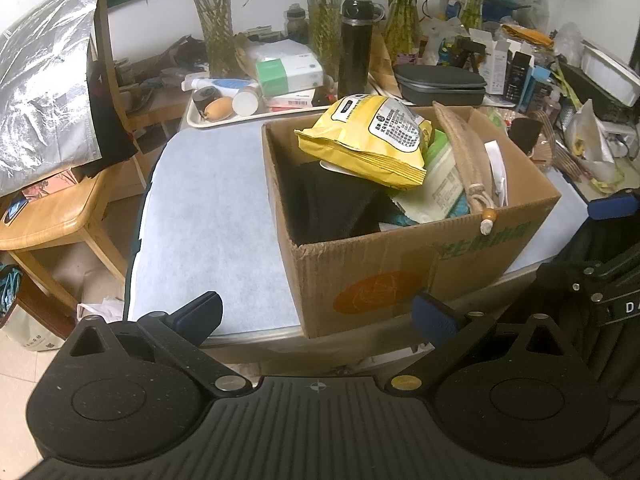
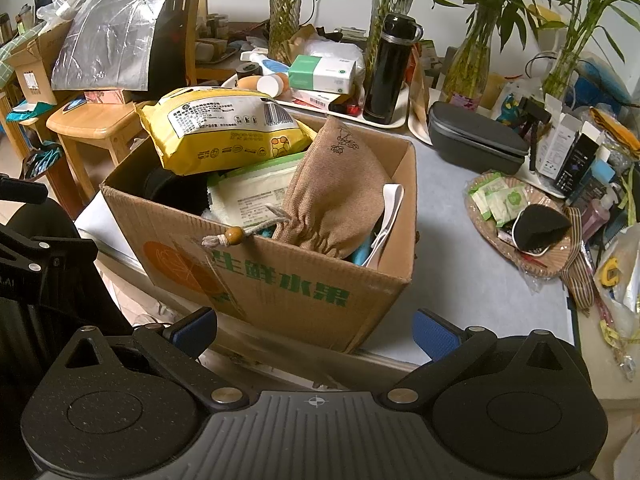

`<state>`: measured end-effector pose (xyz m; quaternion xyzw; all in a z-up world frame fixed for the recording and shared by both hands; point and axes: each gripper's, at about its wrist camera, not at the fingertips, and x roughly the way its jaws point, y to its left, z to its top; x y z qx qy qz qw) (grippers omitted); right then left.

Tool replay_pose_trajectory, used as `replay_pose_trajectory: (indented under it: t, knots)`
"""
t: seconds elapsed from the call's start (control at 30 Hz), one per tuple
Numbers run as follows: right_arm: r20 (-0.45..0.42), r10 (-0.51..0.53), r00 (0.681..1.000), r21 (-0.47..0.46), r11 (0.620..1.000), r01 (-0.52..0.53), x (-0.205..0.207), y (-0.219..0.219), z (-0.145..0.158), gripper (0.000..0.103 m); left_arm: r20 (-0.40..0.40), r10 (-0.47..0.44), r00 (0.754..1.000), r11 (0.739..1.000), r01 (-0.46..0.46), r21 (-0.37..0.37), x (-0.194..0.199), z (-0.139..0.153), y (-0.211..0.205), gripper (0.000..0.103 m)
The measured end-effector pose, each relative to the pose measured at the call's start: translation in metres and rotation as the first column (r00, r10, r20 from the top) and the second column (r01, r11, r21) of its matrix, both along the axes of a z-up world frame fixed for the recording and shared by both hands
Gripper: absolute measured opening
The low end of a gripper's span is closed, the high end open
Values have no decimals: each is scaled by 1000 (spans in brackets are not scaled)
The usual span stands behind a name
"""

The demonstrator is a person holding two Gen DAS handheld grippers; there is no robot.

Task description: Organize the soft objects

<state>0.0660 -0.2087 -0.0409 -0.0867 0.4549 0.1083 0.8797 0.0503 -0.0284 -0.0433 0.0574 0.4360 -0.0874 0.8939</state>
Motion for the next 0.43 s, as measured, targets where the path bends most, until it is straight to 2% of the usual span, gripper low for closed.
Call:
replay_pose_trajectory:
  t: [0.3, 0.43]
  knots:
    - [1, 2, 1000, -1, 1000, -2, 1, 0, 1, 103, -2, -2, 1000, 1000, 2, 1, 2, 3, 1, 103]
    - [3, 0, 1000, 0, 1000, 0, 0, 0, 2, 103, 5, 0, 1000, 1000, 0, -23, 0, 5, 3, 103]
